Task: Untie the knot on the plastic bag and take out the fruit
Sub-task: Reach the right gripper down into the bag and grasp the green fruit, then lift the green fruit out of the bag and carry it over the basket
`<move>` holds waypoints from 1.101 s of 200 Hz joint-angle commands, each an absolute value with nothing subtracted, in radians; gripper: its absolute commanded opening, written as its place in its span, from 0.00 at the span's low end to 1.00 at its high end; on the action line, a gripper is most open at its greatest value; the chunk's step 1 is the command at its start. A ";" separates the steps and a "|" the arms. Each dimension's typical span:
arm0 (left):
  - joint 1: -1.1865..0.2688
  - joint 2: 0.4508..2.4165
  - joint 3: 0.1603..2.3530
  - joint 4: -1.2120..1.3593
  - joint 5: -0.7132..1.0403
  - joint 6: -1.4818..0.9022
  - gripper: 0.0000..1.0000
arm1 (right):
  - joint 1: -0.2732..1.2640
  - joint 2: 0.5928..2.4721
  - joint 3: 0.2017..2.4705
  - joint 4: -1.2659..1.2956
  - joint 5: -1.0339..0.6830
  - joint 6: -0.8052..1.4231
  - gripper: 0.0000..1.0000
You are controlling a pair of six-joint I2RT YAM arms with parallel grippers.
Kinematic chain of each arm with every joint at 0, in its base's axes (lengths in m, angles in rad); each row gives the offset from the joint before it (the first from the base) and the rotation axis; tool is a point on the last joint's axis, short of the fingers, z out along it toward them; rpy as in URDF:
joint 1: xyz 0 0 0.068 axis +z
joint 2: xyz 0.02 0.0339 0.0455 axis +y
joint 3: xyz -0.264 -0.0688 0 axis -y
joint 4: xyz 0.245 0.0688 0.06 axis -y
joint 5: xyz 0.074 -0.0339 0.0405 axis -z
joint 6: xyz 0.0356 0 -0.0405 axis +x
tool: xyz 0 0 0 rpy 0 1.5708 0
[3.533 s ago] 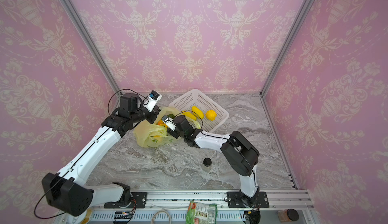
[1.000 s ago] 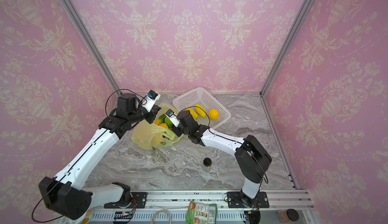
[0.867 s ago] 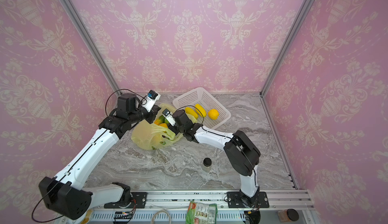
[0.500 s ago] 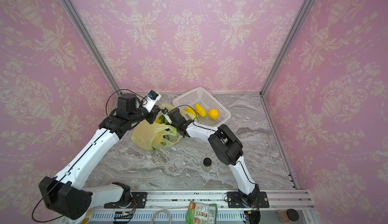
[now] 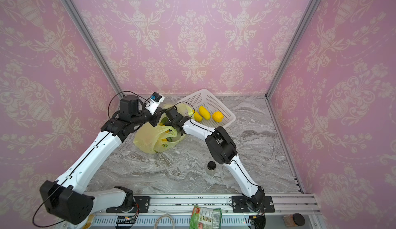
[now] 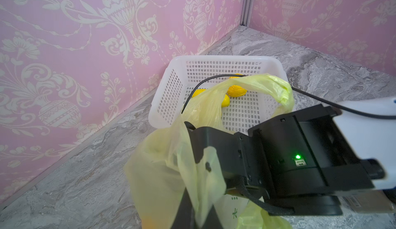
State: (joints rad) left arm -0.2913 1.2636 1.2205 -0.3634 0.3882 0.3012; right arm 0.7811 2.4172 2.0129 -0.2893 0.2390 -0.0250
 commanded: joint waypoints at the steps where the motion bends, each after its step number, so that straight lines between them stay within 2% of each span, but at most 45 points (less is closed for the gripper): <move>1: -0.293 1.240 1.210 -0.356 0.420 0.300 0.07 | 0.784 2.508 2.140 -0.469 0.232 -0.021 0.86; 52: -0.294 1.235 1.210 -0.356 0.417 0.300 0.07 | 0.784 2.545 2.209 -0.546 0.205 -0.056 0.83; 105: -0.293 1.235 1.210 -0.356 0.416 0.299 0.07 | 0.784 2.506 2.155 -0.504 0.180 -0.055 0.54; 145: -0.293 1.238 1.210 -0.358 0.402 0.299 0.07 | 0.785 2.334 1.936 -0.360 0.160 -0.044 0.45; 220: -0.293 1.247 1.214 -0.365 0.376 0.296 0.08 | 0.787 1.994 1.587 -0.202 0.070 -0.050 0.40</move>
